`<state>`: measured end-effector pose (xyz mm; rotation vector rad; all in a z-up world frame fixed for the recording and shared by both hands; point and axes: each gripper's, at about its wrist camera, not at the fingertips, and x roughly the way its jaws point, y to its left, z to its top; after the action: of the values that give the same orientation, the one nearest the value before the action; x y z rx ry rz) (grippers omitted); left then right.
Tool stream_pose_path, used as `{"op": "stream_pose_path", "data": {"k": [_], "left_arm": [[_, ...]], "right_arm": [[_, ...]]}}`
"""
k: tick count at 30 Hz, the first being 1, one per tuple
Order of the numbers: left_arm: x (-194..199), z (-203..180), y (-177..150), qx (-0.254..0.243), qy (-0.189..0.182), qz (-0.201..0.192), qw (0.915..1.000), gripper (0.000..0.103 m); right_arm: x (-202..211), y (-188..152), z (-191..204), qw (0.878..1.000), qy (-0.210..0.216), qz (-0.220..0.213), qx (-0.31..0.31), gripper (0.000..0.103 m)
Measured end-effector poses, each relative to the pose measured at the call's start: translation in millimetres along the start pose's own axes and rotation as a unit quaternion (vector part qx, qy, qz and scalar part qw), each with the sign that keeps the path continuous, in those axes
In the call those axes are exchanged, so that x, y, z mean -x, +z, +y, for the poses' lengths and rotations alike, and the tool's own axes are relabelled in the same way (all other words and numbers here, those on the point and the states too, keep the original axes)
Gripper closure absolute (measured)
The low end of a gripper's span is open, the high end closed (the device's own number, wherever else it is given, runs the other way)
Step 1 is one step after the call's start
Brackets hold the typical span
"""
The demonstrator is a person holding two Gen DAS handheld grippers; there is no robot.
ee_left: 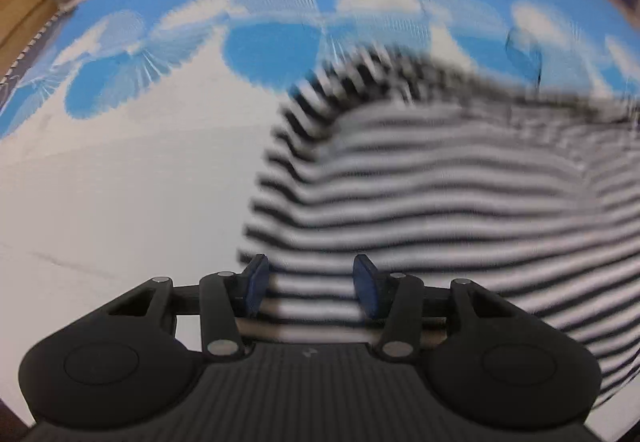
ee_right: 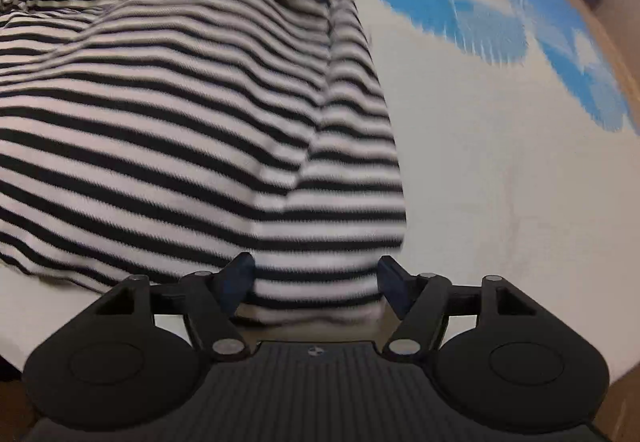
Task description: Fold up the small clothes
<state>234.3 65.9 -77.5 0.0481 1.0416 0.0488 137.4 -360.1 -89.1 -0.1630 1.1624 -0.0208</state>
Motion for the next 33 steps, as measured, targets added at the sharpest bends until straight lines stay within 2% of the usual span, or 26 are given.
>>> {"op": "stream_pose_path", "data": {"k": [1, 4, 7, 9, 16, 20, 22, 23, 24, 25, 26, 28, 30, 32, 33], "left_arm": [[6, 6, 2, 0.008, -0.001, -0.018, 0.9998, 0.050], [15, 20, 6, 0.037, -0.010, -0.053, 0.9979, 0.050], [20, 24, 16, 0.042, -0.024, -0.080, 0.9956, 0.051], [20, 21, 20, 0.037, -0.031, -0.096, 0.9942, 0.056], [1, 3, 43, 0.008, -0.042, -0.145, 0.9885, 0.056], [-21, 0, 60, 0.007, -0.054, -0.138, 0.9889, 0.055], [-34, -1, 67, -0.003, -0.041, -0.137, 0.9898, 0.055], [-43, 0, 72, -0.003, -0.037, -0.128, 0.9911, 0.060], [-50, 2, 75, 0.001, -0.029, -0.118, 0.9925, 0.082], [-59, 7, 78, 0.009, -0.020, -0.108, 0.9939, 0.090], [-66, 13, 80, 0.023, -0.011, -0.100, 0.9946, 0.090], [-77, 22, 82, 0.051, -0.005, -0.088, 0.9948, 0.089], [-81, 23, 83, 0.051, -0.007, -0.067, 0.9964, 0.075], [-78, 25, 85, 0.042, -0.020, -0.031, 0.9984, 0.070], [-67, 27, 85, 0.044, -0.024, -0.043, 0.9978, 0.069]], "right_arm": [[5, 4, -2, 1.000, 0.003, -0.014, -0.008, 0.038], [27, 17, -16, 0.995, 0.022, -0.086, -0.052, 0.038], [35, 29, -22, 0.987, 0.031, -0.138, -0.078, 0.037], [31, 39, -22, 0.984, 0.029, -0.152, -0.090, 0.038], [11, 69, -16, 0.976, 0.014, -0.173, -0.128, 0.038], [-5, 85, -17, 0.973, 0.008, -0.174, -0.150, 0.038], [-12, 93, -17, 0.972, 0.010, -0.174, -0.160, 0.038], [-15, 95, -17, 0.971, 0.012, -0.174, -0.163, 0.038], [-19, 99, -16, 0.971, 0.014, -0.172, -0.163, 0.038], [-25, 102, -14, 0.972, 0.014, -0.170, -0.161, 0.038], [-29, 105, -13, 0.972, 0.013, -0.169, -0.160, 0.038], [-39, 111, -12, 0.973, 0.010, -0.165, -0.162, 0.038], [-52, 119, -12, 0.974, 0.000, -0.155, -0.165, 0.038], [-63, 126, -13, 0.975, -0.012, -0.147, -0.168, 0.038], [-67, 128, -14, 0.974, -0.020, -0.146, -0.172, 0.038]]}}
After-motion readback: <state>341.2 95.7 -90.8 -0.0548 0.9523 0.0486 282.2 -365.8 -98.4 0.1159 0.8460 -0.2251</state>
